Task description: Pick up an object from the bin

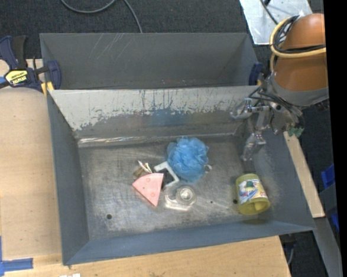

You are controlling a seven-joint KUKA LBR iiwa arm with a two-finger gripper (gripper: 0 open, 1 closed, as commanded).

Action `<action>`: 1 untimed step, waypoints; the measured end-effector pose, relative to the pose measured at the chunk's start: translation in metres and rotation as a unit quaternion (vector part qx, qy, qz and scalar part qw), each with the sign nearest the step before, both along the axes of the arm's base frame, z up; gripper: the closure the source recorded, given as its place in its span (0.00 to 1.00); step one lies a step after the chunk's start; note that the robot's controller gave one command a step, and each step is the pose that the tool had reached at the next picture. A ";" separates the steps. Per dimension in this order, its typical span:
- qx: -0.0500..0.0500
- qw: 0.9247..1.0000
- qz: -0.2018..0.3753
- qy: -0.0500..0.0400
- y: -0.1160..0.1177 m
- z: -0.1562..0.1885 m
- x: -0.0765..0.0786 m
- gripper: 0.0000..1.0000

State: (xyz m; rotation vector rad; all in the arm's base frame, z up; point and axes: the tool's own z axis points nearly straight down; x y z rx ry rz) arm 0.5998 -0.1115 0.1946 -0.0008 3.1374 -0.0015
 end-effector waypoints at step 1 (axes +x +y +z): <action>0.000 0.989 0.150 -0.001 -0.019 -0.018 -0.027 0.00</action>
Offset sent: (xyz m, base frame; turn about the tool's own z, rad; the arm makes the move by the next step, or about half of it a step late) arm -0.0664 -0.0450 -0.0584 -0.3071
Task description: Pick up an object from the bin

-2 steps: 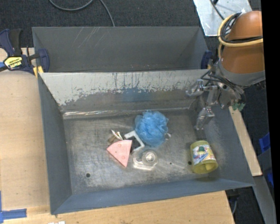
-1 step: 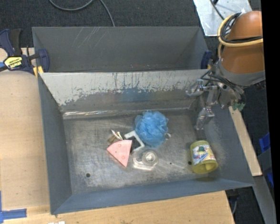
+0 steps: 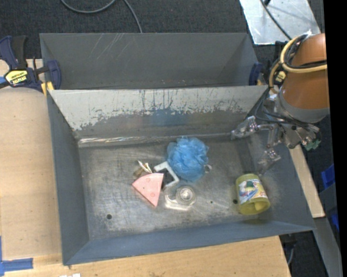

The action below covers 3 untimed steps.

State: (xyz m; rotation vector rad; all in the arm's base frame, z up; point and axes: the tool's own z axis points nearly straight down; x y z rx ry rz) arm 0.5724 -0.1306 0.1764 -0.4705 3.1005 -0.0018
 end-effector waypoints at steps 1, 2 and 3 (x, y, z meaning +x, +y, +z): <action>0.000 0.999 0.052 0.001 -0.019 -0.026 -0.026 0.00; -0.001 0.995 0.100 0.000 -0.023 -0.027 -0.030 0.00; 0.005 0.959 0.283 -0.007 -0.018 -0.098 -0.060 0.00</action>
Offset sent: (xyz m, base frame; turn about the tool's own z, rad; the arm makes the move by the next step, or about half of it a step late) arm -0.0322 -0.0276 -0.0243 -0.4454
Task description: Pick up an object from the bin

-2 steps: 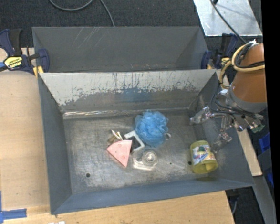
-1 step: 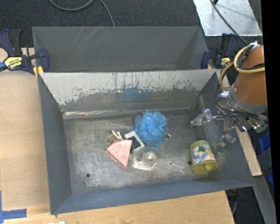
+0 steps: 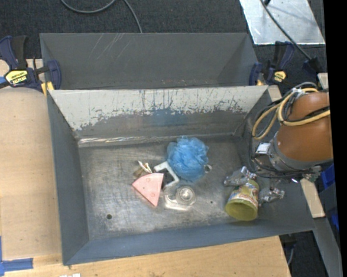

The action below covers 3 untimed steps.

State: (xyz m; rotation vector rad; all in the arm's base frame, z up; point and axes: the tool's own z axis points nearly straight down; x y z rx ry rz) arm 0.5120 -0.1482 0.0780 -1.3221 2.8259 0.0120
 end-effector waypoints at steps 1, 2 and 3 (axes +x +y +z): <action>0.001 1.000 0.002 0.002 0.003 0.003 0.001 1.00; 0.001 1.000 0.002 0.002 0.003 0.003 0.001 1.00; 0.001 1.000 0.002 0.002 0.003 0.006 0.001 1.00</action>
Offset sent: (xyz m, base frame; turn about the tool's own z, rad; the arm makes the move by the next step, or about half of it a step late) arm 0.0000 0.0000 0.0000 0.0000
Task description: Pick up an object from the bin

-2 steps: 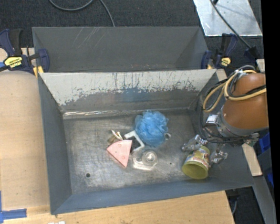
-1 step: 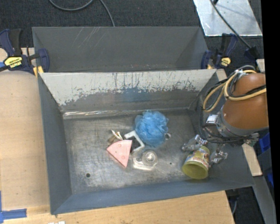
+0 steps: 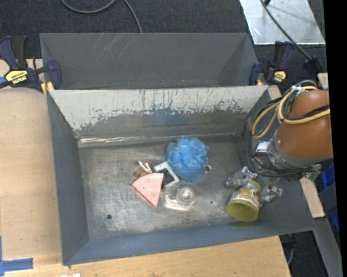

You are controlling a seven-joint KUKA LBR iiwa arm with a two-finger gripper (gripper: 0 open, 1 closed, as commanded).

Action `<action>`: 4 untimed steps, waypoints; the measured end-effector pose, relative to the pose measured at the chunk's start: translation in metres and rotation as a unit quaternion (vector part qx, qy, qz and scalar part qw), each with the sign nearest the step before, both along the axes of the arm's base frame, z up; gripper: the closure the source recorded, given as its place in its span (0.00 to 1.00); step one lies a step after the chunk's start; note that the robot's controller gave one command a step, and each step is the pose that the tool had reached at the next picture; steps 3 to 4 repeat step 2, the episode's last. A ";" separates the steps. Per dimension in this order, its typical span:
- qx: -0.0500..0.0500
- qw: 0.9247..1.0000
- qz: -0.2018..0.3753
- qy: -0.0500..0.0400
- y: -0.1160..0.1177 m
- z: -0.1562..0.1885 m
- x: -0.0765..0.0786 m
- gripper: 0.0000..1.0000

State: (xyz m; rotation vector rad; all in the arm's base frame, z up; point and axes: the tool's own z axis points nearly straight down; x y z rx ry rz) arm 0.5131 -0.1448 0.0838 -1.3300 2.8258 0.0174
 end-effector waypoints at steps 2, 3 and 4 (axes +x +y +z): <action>-0.006 1.000 0.001 0.008 -0.003 0.032 -0.003 1.00; -0.006 1.000 0.001 0.008 -0.003 0.032 -0.003 1.00; -0.006 1.000 0.001 0.008 -0.003 0.032 -0.003 1.00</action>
Offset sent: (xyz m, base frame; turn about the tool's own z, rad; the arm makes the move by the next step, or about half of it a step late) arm 0.0002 0.0000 0.0741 0.0000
